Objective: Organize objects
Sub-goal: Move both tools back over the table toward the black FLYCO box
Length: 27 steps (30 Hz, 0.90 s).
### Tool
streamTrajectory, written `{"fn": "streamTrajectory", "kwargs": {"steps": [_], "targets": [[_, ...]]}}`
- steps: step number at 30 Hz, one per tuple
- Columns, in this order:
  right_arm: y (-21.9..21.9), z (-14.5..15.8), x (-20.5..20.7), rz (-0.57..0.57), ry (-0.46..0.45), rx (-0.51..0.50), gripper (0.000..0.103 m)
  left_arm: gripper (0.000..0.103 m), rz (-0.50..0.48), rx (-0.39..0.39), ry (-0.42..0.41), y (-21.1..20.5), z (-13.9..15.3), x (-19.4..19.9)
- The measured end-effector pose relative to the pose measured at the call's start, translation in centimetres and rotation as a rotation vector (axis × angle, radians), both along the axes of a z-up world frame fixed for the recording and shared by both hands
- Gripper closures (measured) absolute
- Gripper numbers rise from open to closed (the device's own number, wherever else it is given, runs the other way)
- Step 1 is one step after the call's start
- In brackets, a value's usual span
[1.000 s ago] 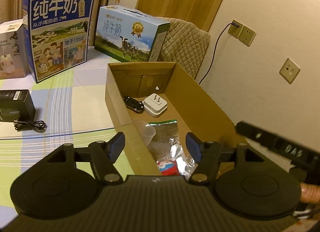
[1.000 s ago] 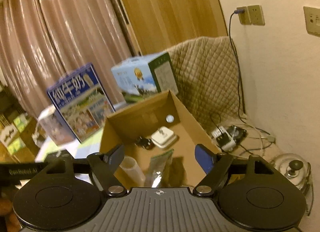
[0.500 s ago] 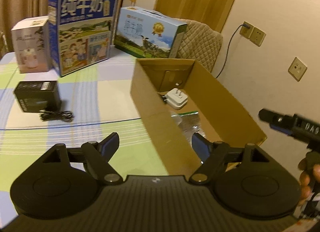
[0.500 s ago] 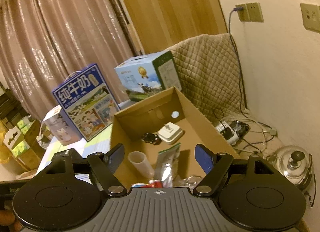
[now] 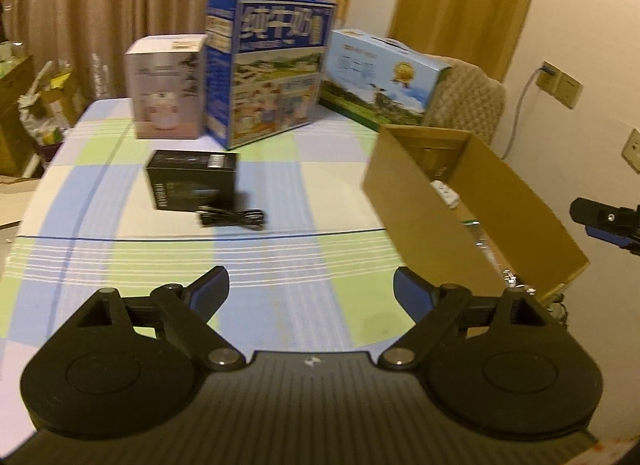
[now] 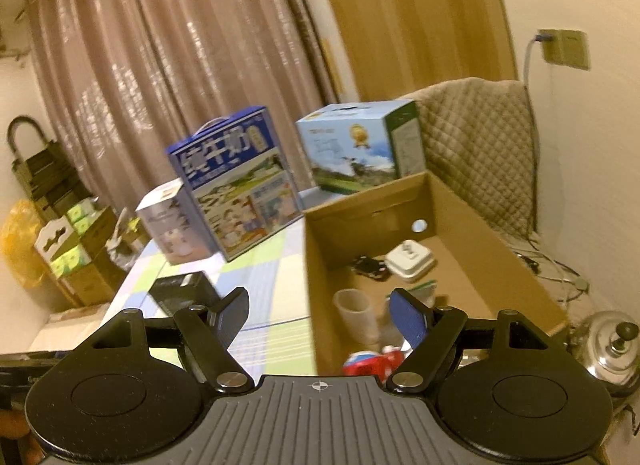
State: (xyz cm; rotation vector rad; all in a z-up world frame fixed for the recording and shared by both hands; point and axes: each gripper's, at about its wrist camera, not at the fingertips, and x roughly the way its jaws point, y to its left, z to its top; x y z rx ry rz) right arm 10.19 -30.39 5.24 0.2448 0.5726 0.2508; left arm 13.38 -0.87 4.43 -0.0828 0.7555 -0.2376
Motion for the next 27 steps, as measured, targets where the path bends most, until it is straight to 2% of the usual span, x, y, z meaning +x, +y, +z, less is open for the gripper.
{"fn": "streamTrajectory", "kwargs": {"steps": [14, 27], "targets": [[7.6, -0.8, 2.0, 0.143, -0.001, -0.102, 0.028, 0.001, 0.069, 0.075, 0.005, 7.3, -0.6, 0.6], [13.8, -4.7, 5.9, 0.264, 0.022, -0.216, 0.028, 0.001, 0.117, 0.106, 0.030, 11.0, -4.1, 5.1]]}}
